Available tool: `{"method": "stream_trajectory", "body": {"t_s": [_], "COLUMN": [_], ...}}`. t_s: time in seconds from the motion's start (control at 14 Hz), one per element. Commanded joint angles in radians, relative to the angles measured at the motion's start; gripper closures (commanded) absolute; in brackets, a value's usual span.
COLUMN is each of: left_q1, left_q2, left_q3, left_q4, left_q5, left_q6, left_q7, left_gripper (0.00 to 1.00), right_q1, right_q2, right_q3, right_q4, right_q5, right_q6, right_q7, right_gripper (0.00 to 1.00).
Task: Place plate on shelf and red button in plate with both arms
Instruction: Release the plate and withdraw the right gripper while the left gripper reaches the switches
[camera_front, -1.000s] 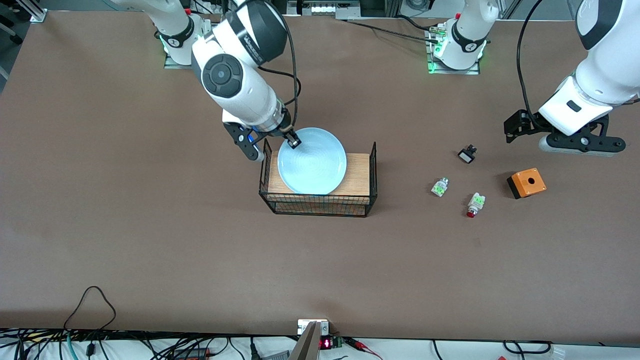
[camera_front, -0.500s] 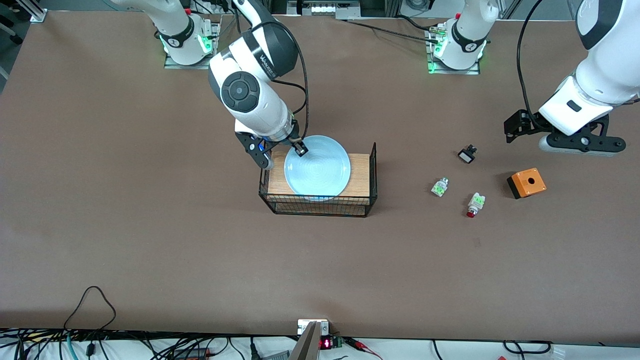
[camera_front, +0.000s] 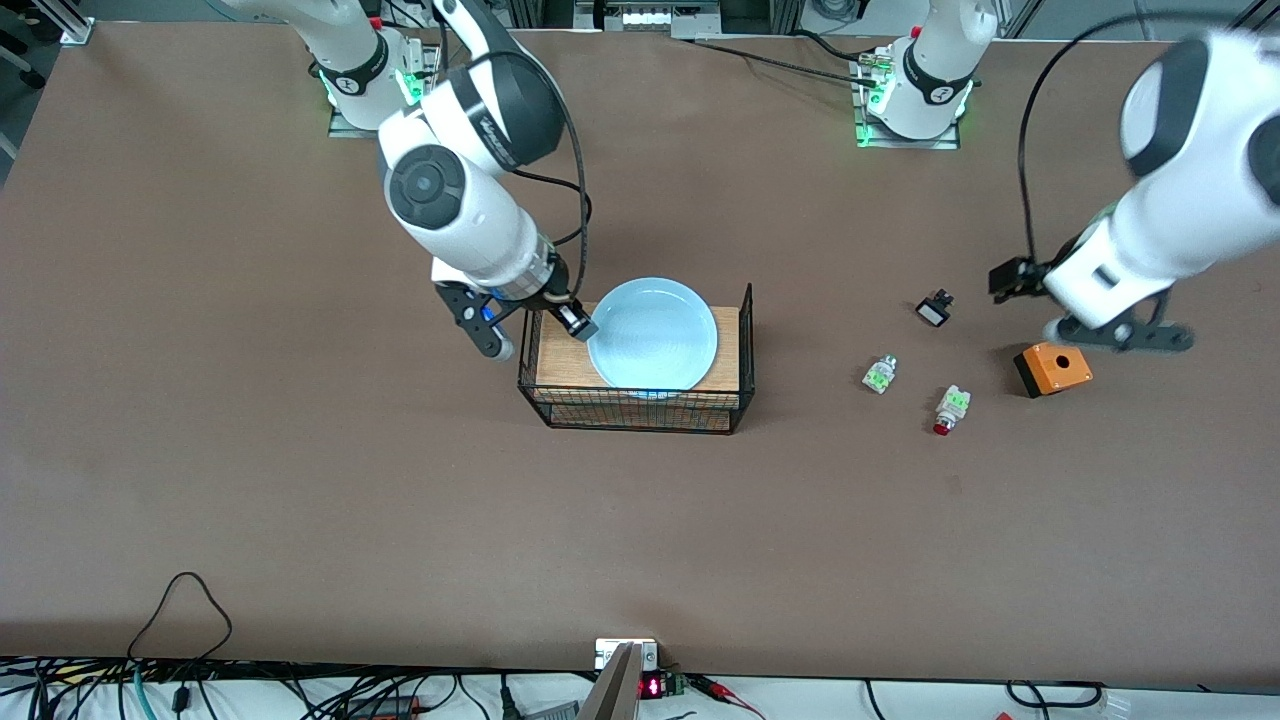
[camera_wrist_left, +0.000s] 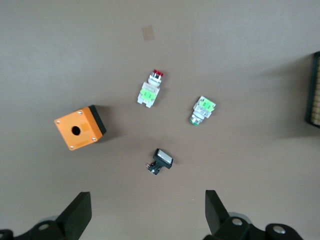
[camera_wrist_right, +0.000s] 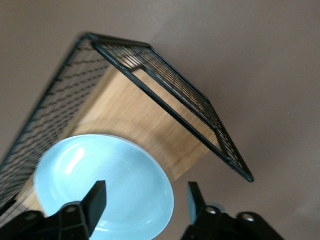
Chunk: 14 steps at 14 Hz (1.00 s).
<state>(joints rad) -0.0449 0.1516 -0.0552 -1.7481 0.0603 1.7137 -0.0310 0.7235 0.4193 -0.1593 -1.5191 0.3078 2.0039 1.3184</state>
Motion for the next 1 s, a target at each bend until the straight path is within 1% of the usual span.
{"method": "stream_trajectory", "body": {"t_s": [0.0,0.07,0.14,0.21,0.29,0.36,0.5,0.57,0.79,0.86,0.93], "left_q1": [0.002,0.003,0.0,0.002,0.008,0.02,0.026,0.028,0.063,0.065,0.068], "left_q2": [0.109,0.141,0.17,0.198,0.23,0.264,0.318,0.342,0.425,0.442,0.448], "left_q3": [-0.003,-0.003,-0.003,-0.003,-0.003,-0.003,-0.003,-0.003,-0.005,-0.005,-0.005], "left_q4": [0.036,0.036,0.033,0.024,0.018,0.018,0.01,-0.004,-0.08,-0.091,-0.103], "left_q5": [0.027,0.036,0.061,0.085,0.084,0.085,0.087,0.09,0.089,0.089,0.089], "left_q6": [0.07,0.107,0.138,0.174,0.214,0.252,0.332,0.378,0.645,0.68,0.688], "left_q7": [0.046,0.106,0.161,0.219,0.271,0.32,0.371,0.388,0.485,0.487,0.487], "left_gripper": [0.0,0.0,0.0,0.0,0.0,0.0,0.0,0.0,0.0,0.0,0.0], "right_q1": [-0.006,-0.015,-0.042,-0.077,-0.114,-0.148,-0.212,-0.257,-0.389,-0.424,-0.462], "right_q2": [-0.097,-0.123,-0.134,-0.142,-0.143,-0.151,-0.169,-0.171,-0.171,-0.169,-0.169], "right_q3": [-0.008,-0.009,-0.009,-0.009,-0.011,-0.017,-0.023,-0.023,-0.023,-0.023,-0.025], "right_q4": [-0.003,0.01,0.042,0.083,0.117,0.128,0.126,0.122,0.116,0.114,0.112], "right_q5": [-0.109,-0.145,-0.151,-0.156,-0.167,-0.199,-0.268,-0.279,-0.308,-0.323,-0.331], "right_q6": [-0.064,-0.13,-0.192,-0.27,-0.333,-0.371,-0.384,-0.389,-0.39,-0.395,-0.393], "right_q7": [-0.109,-0.169,-0.242,-0.34,-0.452,-0.561,-0.767,-0.862,-1.095,-1.152,-1.192], "right_gripper": [0.0,0.0,0.0,0.0,0.0,0.0,0.0,0.0,0.0,0.0,0.0]}}
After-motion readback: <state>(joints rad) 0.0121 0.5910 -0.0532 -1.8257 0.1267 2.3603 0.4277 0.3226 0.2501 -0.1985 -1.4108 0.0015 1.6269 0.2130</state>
